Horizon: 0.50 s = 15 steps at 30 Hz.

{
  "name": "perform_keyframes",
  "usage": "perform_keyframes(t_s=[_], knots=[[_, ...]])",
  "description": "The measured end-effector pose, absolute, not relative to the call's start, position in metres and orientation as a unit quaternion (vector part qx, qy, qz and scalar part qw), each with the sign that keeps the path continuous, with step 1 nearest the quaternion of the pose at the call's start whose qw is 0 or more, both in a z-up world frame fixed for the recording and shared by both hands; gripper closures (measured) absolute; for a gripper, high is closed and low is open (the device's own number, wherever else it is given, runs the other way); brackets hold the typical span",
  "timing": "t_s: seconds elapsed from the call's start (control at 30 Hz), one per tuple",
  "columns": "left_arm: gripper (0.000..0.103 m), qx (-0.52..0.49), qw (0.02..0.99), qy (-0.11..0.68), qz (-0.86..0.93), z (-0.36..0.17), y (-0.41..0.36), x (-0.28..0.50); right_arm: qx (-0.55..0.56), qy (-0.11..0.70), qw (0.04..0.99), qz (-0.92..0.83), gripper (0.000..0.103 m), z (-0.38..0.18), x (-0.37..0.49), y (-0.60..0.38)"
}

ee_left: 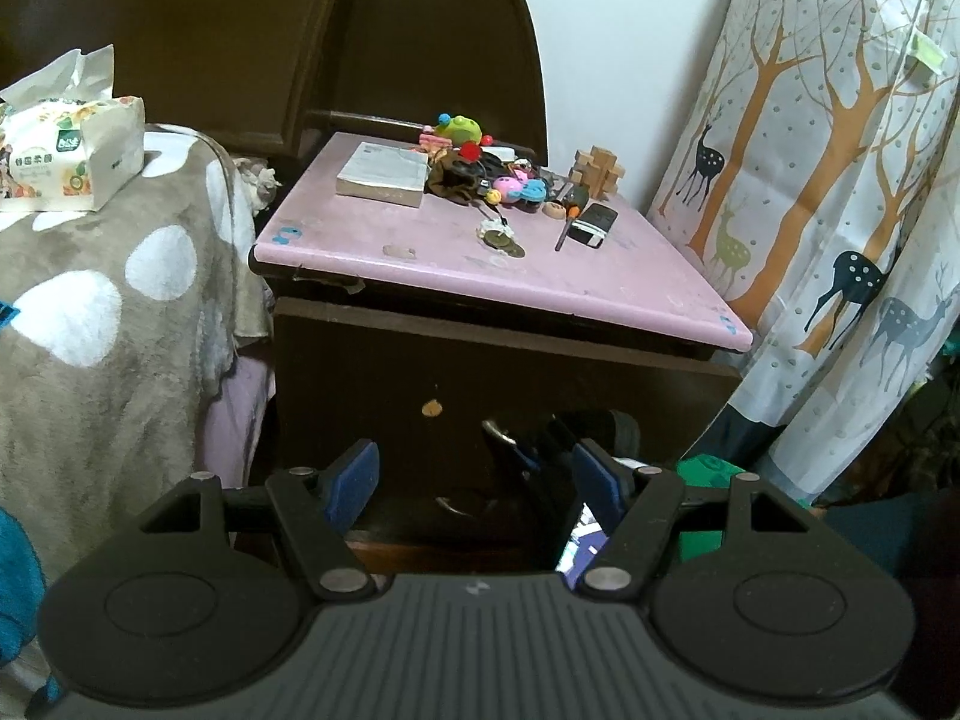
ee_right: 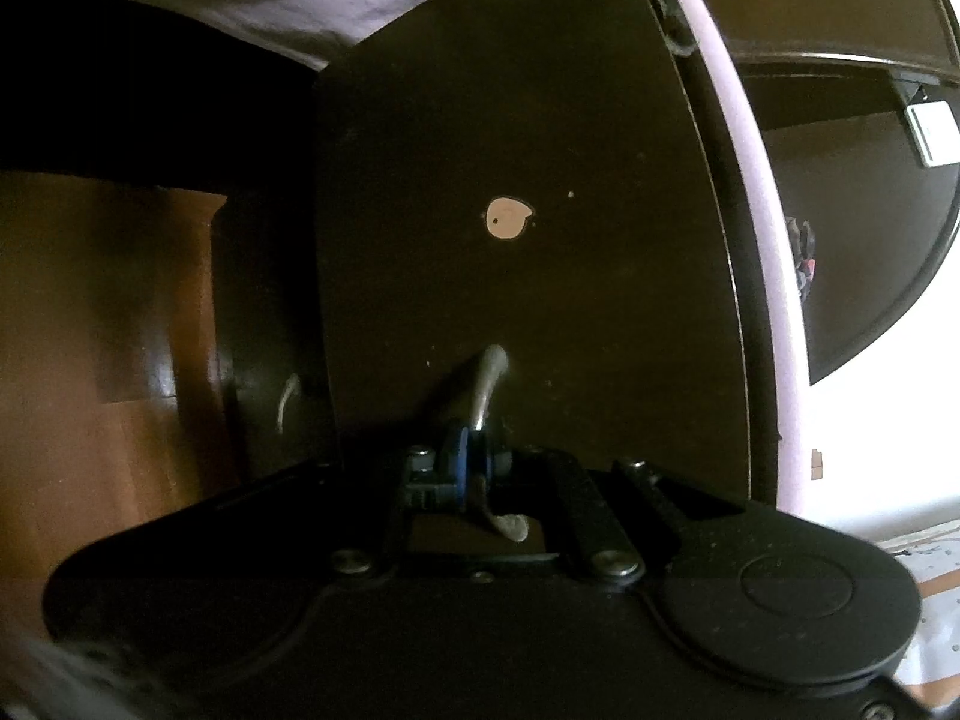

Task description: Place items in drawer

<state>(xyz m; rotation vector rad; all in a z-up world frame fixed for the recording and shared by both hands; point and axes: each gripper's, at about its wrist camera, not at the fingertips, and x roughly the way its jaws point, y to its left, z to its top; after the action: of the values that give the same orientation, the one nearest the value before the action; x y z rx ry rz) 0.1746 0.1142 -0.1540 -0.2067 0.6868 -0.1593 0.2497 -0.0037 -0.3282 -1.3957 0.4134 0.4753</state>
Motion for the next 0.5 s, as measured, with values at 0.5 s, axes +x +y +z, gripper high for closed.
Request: perform_keyframes(t_s=[0.5], knots=[[0.033, -0.109, 0.929, 0.345, -0.082, -0.160, 0.112, 0.181, -0.659, 0.177, 0.700, 0.212, 0.099, -0.346, 0.290, 0.000]])
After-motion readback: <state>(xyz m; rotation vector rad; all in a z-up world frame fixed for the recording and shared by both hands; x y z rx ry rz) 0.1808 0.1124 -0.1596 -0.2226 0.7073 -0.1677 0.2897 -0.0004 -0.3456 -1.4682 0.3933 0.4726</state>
